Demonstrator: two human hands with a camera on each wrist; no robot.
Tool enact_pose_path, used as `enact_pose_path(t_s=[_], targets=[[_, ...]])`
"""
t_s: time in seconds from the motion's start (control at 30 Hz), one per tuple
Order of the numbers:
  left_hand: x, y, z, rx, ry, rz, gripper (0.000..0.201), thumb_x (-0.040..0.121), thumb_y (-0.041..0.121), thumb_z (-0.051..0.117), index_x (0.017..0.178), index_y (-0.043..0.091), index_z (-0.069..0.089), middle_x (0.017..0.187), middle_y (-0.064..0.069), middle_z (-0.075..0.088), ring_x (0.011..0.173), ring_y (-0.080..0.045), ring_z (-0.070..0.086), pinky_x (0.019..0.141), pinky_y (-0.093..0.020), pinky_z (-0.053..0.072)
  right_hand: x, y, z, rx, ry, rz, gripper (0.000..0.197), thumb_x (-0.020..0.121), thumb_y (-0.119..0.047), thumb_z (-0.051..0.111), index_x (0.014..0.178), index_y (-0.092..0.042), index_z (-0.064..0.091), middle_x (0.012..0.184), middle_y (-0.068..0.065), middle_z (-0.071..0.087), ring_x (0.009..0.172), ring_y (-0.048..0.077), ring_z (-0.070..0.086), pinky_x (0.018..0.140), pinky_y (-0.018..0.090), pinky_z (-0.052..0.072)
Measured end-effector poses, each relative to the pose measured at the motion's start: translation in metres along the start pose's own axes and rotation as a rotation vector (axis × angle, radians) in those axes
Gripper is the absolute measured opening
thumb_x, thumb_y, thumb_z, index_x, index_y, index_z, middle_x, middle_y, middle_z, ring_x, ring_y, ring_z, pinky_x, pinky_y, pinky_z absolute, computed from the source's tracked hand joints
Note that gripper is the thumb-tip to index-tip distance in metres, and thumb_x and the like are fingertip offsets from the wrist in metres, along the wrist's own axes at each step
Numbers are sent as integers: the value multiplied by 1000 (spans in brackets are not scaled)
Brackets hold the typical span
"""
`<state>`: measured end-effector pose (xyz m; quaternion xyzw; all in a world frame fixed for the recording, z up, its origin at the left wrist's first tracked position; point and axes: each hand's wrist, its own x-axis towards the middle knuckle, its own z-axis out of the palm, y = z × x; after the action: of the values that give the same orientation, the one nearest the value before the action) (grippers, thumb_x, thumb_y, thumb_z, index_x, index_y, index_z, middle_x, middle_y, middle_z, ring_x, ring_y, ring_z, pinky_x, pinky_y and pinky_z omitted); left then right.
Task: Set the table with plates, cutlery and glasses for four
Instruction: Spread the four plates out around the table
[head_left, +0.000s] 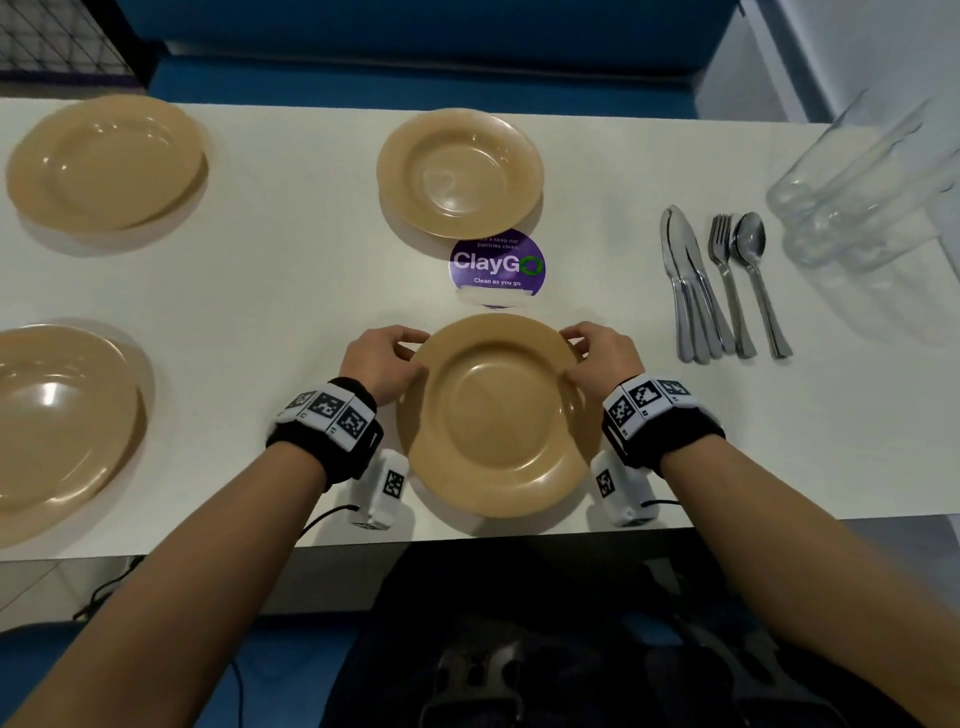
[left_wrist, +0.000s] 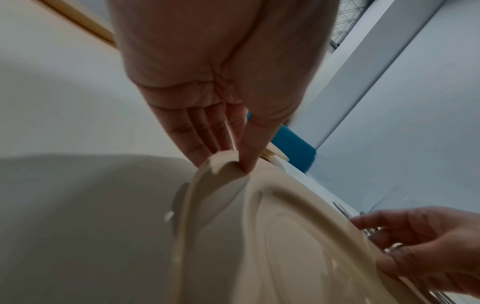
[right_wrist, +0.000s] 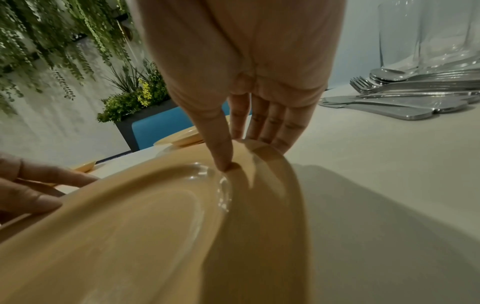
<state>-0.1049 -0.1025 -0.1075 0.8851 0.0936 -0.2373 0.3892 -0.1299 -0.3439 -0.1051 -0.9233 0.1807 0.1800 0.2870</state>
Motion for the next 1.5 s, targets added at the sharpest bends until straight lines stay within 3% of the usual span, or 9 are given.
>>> enact_pose_path(t_s=[0.4, 0.53, 0.67, 0.77, 0.97, 1.07, 1.2, 1.3, 1.5], targets=[[17, -4, -10, 24, -22, 14, 35, 81, 18, 68, 116, 23, 63, 93, 3, 66, 89, -17, 62, 83, -29, 50, 7, -8, -7, 7, -64, 11, 44, 79, -17, 69, 122, -18, 59, 112, 7, 67, 104, 23, 61, 87, 28, 46], [49, 14, -25, -86, 91, 13, 47, 85, 27, 65, 129, 21, 51, 111, -2, 66, 87, -20, 65, 88, -34, 53, 30, -26, -22, 84, -46, 32, 53, 83, -31, 68, 132, -19, 51, 123, 6, 62, 114, 22, 57, 96, 30, 43], [92, 42, -46, -96, 183, -5, 60, 87, 35, 62, 140, 20, 39, 127, -4, 58, 102, -23, 63, 86, -32, 52, 70, -53, -38, 100, -94, 40, 72, 84, -38, 65, 145, -17, 32, 137, 7, 52, 124, 24, 51, 102, 34, 39], [127, 57, -59, -142, 198, -45, 70, 85, 35, 62, 145, 20, 29, 134, -8, 53, 110, -27, 61, 95, -39, 50, 102, -71, -45, 157, -56, 61, 76, 85, -36, 64, 147, -16, 26, 139, 7, 50, 125, 25, 50, 103, 34, 39], [189, 65, -65, -264, 196, -144, 80, 82, 17, 60, 149, 19, 17, 121, -12, 61, 105, -33, 64, 93, -42, 52, 165, -90, -38, 359, 6, 171, 84, 80, -28, 66, 149, -15, 19, 130, 10, 57, 115, 28, 58, 102, 41, 46], [202, 64, -60, -251, 188, -141, 80, 78, 7, 59, 148, 17, 22, 113, -9, 67, 105, -27, 64, 94, -40, 52, 178, -90, -31, 416, 11, 180, 84, 79, -20, 67, 148, -15, 20, 124, 10, 60, 111, 27, 61, 100, 41, 48], [209, 71, -53, -237, 180, -100, 71, 79, 1, 62, 144, 16, 35, 118, -5, 65, 107, -22, 64, 88, -30, 53, 185, -83, -34, 406, 79, 170, 75, 78, -11, 67, 144, -16, 32, 124, 9, 61, 114, 25, 59, 102, 37, 46], [216, 77, -48, -292, 159, -91, 74, 74, -1, 65, 141, 17, 39, 114, -8, 68, 103, -26, 65, 89, -39, 55, 187, -75, -39, 382, 112, 170, 73, 78, -10, 68, 143, -16, 34, 125, 8, 61, 117, 24, 57, 102, 34, 44], [220, 85, -43, -265, 156, -62, 71, 74, 0, 64, 139, 17, 42, 106, -4, 70, 97, -22, 68, 88, -38, 55, 188, -69, -42, 426, 155, 183, 70, 78, -8, 67, 141, -17, 38, 115, 6, 65, 112, 22, 60, 100, 34, 46]])
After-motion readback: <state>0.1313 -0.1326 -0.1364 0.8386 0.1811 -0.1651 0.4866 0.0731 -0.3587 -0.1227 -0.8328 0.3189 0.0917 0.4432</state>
